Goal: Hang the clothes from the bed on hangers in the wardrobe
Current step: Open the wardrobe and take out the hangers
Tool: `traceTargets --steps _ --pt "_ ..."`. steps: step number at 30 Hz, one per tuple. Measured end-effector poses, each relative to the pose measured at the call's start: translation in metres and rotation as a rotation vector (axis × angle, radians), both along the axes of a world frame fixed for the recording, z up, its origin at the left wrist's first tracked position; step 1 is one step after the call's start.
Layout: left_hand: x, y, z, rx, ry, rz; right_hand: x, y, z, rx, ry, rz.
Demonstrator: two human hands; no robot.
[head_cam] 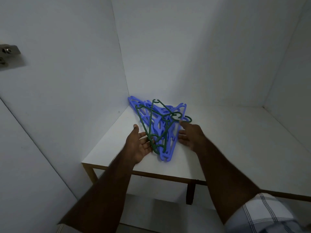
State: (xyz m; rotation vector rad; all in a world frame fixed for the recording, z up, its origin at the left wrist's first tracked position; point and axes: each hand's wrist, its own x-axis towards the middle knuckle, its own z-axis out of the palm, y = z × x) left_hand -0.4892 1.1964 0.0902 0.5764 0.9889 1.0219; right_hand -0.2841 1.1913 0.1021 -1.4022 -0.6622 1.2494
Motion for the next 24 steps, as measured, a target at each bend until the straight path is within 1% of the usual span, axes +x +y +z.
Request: traceTargets --steps 1,3,6,8,11,19,24 --pt "-0.001 0.001 0.0 -0.006 -0.002 0.002 -0.001 -0.001 -0.001 -0.029 0.104 0.005" --pt "0.001 0.004 0.002 -0.021 0.003 -0.002 -0.002 -0.001 -0.003 -0.059 0.249 -0.006" --pt "0.009 0.005 0.008 -0.044 0.036 0.024 -0.005 0.001 -0.002 -0.064 0.413 0.0" --pt "0.013 0.006 0.01 -0.064 0.039 0.022 -0.007 0.002 -0.001 -0.064 0.491 0.007" --pt "0.012 0.012 0.01 -0.098 -0.013 -0.022 -0.012 0.003 0.0 -0.061 0.527 0.008" --pt "0.004 0.028 0.0 -0.144 -0.18 -0.051 -0.017 0.017 -0.004 -0.031 0.487 -0.026" --pt "0.006 0.037 0.003 -0.137 -0.21 -0.054 -0.025 0.026 -0.001 0.027 0.545 0.029"
